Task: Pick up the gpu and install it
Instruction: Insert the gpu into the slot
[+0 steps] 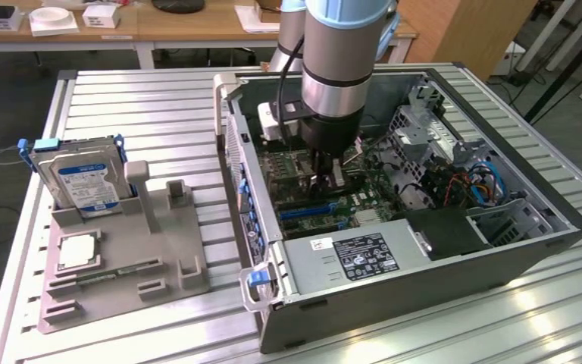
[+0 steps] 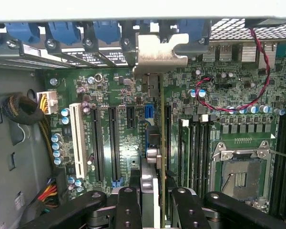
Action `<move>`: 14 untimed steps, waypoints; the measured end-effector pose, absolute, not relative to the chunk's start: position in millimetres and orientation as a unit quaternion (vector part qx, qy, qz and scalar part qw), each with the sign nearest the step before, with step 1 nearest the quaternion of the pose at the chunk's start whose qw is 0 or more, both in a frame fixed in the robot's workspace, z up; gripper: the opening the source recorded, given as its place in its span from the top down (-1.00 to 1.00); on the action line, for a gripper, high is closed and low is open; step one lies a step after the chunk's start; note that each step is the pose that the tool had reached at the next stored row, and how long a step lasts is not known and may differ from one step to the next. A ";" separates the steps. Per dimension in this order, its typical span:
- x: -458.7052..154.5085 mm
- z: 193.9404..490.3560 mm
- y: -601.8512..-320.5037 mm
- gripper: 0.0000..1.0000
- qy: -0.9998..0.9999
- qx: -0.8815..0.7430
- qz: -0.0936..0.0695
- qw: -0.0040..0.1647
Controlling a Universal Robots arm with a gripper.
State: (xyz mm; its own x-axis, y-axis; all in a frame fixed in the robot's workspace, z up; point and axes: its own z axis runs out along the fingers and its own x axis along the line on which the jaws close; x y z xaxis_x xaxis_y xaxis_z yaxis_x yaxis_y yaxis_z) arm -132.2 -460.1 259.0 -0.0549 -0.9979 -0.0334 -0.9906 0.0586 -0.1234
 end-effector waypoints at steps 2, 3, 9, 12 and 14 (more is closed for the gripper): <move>-132.9 258.1 -460.2 0.41 0.725 -0.685 -0.033 0.055; -133.3 257.6 -460.2 0.41 0.725 -0.685 -0.033 0.055; -134.7 255.8 -460.4 0.41 0.725 -0.685 -0.033 0.055; -135.3 255.4 -461.1 0.41 0.725 -0.685 -0.033 0.055; -135.7 255.3 -461.7 0.41 0.726 -0.685 -0.033 0.055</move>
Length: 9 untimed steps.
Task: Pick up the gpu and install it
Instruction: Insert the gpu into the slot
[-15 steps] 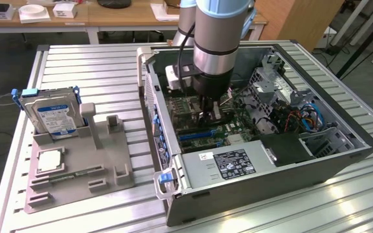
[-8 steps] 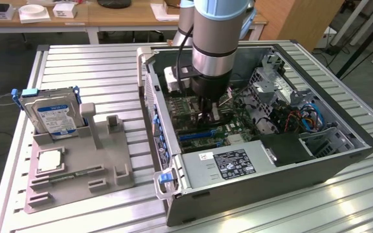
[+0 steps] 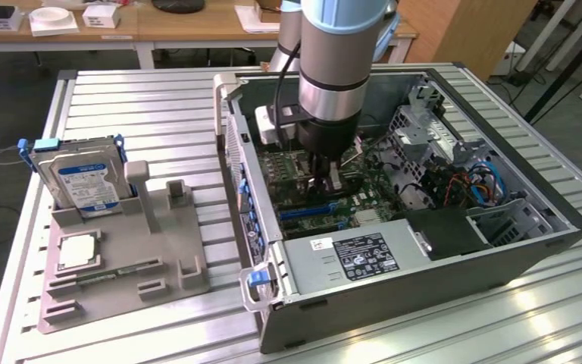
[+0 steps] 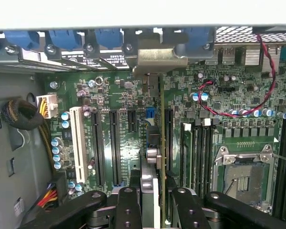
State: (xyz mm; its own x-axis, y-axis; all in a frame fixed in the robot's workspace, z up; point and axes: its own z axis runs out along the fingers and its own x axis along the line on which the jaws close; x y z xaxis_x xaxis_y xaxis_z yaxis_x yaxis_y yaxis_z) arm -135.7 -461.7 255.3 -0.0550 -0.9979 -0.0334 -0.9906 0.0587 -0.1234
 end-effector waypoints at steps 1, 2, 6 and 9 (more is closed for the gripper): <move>-135.8 255.2 -462.1 0.41 0.726 -0.685 -0.033 0.055; -135.8 255.1 -462.5 0.41 0.726 -0.685 -0.033 0.055; -135.7 254.3 -463.5 0.41 0.726 -0.685 -0.033 0.055; -135.8 253.6 -463.9 0.41 0.726 -0.685 -0.033 0.055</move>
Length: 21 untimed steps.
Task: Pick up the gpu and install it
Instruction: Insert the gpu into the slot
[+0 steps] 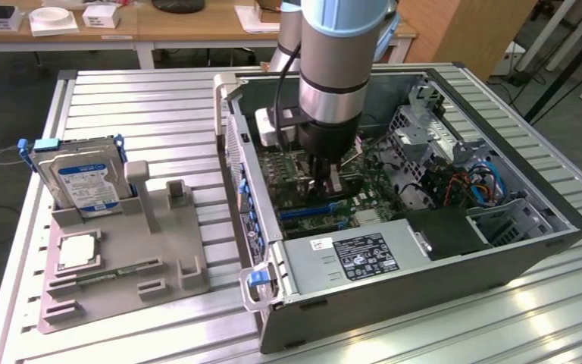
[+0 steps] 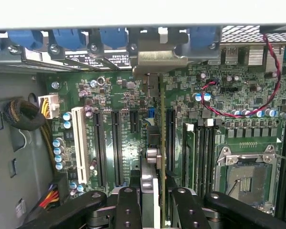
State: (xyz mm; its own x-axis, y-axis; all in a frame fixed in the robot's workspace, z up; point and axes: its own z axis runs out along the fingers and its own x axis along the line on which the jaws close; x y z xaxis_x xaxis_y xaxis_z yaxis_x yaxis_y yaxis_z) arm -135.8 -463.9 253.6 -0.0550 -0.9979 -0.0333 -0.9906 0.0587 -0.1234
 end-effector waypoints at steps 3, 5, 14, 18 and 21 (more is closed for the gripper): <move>-135.8 252.3 -464.0 0.41 0.726 -0.685 -0.034 0.055; -135.8 251.5 -464.1 0.41 0.726 -0.685 -0.034 0.055; -137.2 247.7 -464.1 0.41 0.727 -0.684 -0.034 0.055; -138.8 244.3 -464.1 0.41 0.728 -0.683 -0.034 0.055; -139.3 242.6 -464.1 0.41 0.732 -0.678 -0.034 0.054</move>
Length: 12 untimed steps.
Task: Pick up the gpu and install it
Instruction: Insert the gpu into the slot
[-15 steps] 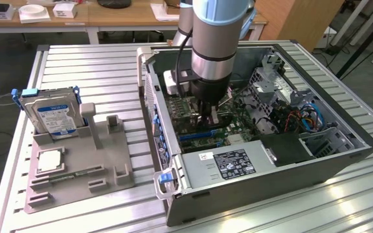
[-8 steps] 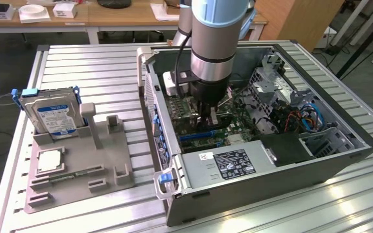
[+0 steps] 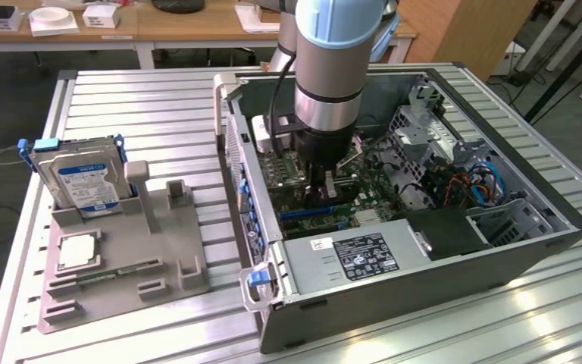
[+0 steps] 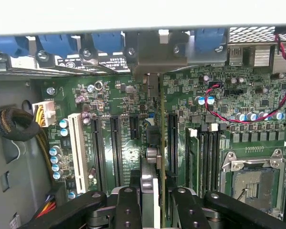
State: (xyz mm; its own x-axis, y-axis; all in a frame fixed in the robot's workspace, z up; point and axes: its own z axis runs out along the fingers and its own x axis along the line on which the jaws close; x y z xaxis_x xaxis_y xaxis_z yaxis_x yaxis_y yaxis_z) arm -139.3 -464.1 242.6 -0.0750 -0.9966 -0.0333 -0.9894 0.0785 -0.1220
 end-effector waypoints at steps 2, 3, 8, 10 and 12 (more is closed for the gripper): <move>-139.3 242.4 -464.1 0.41 0.733 -0.677 -0.033 0.054; -139.3 242.4 -464.1 0.41 0.733 -0.677 -0.034 0.054; -139.3 241.7 -464.1 0.41 0.735 -0.675 -0.034 0.054; -139.3 241.6 -464.1 0.41 0.735 -0.675 -0.034 0.054; -139.3 241.0 -464.1 0.41 0.735 -0.675 -0.034 0.054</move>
State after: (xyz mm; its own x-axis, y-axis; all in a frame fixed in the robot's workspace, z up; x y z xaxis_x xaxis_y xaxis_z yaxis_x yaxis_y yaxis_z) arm -139.3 -464.1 241.0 -0.0834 -0.9960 -0.0333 -0.9887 0.0869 -0.1218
